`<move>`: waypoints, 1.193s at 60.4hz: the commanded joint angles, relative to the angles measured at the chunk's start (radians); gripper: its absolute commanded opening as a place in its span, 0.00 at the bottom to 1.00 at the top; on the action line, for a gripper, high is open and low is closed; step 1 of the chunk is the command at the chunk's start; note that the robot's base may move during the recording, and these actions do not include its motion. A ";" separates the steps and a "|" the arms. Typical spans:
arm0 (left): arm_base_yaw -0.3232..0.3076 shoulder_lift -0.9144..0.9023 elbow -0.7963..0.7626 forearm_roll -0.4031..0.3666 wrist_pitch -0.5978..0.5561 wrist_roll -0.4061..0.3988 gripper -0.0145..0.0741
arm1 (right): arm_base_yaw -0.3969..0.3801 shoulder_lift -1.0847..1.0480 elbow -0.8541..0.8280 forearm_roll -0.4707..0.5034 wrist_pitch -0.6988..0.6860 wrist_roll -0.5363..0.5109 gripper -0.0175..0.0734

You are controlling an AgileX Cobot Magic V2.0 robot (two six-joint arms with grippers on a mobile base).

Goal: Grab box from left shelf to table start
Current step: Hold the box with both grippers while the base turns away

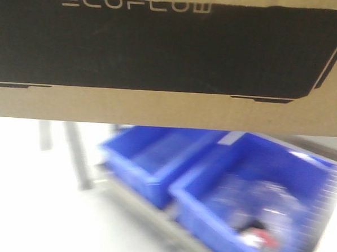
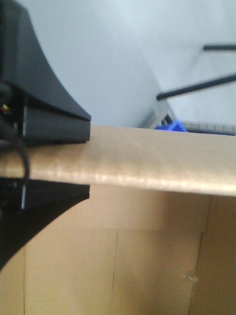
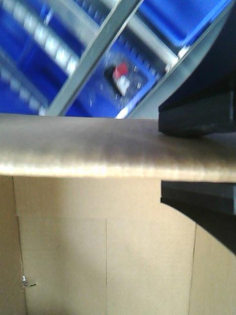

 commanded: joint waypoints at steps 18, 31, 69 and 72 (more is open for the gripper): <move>0.002 -0.016 -0.046 -0.003 -0.181 -0.031 0.07 | -0.010 0.002 -0.027 -0.091 -0.106 -0.002 0.22; 0.002 -0.016 -0.046 -0.005 -0.181 -0.031 0.07 | -0.010 0.002 -0.027 -0.091 -0.106 -0.002 0.22; 0.002 -0.016 -0.046 -0.012 -0.181 -0.031 0.07 | -0.010 0.002 -0.027 -0.091 -0.106 -0.002 0.22; 0.002 -0.016 -0.046 -0.012 -0.181 -0.031 0.07 | -0.010 0.002 -0.027 -0.091 -0.106 -0.002 0.22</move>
